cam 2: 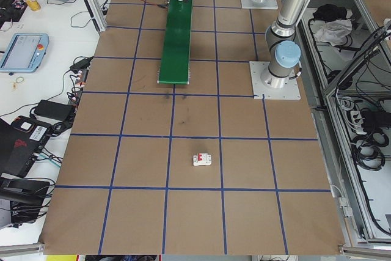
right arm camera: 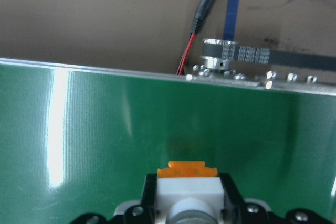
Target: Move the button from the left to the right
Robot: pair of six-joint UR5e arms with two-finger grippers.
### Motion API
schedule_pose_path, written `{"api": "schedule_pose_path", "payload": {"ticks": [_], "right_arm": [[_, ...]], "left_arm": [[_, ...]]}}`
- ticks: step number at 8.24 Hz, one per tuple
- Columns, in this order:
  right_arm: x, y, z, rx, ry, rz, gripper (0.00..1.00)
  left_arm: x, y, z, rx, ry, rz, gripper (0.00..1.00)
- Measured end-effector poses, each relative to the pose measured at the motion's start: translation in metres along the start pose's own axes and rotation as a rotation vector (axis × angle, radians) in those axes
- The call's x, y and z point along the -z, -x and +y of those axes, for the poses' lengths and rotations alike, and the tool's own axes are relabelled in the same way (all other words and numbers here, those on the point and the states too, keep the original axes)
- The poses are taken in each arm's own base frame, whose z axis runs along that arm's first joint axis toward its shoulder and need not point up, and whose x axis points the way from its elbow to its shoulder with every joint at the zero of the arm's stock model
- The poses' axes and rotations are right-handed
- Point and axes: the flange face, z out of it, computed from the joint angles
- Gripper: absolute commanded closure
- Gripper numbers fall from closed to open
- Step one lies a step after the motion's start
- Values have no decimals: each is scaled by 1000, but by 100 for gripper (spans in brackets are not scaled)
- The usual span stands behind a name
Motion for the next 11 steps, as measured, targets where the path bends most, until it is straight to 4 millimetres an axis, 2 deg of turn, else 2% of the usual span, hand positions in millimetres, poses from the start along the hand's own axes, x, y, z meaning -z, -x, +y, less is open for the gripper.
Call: {"api": "schedule_pose_path", "payload": {"ticks": [2,3,4,6,7,9,11], "right_arm": [[35,-27,-13,75,-35,56,97],[58,-54,-13,144,-50,70,97],[77,-89,-9,222,-56,78,97],[122,-172,13,444,-90,114,97],[134,-216,25,550,-90,138,97],[139,-326,58,697,-66,163,96],[120,-433,93,805,-62,188,94]], "left_arm": [[0,0,0,0,0,0,0],[0,0,0,0,0,0,0],[0,0,0,0,0,0,0],[0,0,1,0,0,0,0],[1,0,1,0,0,0,0],[1,0,1,0,0,0,0],[1,0,2,0,0,-1,0]]}}
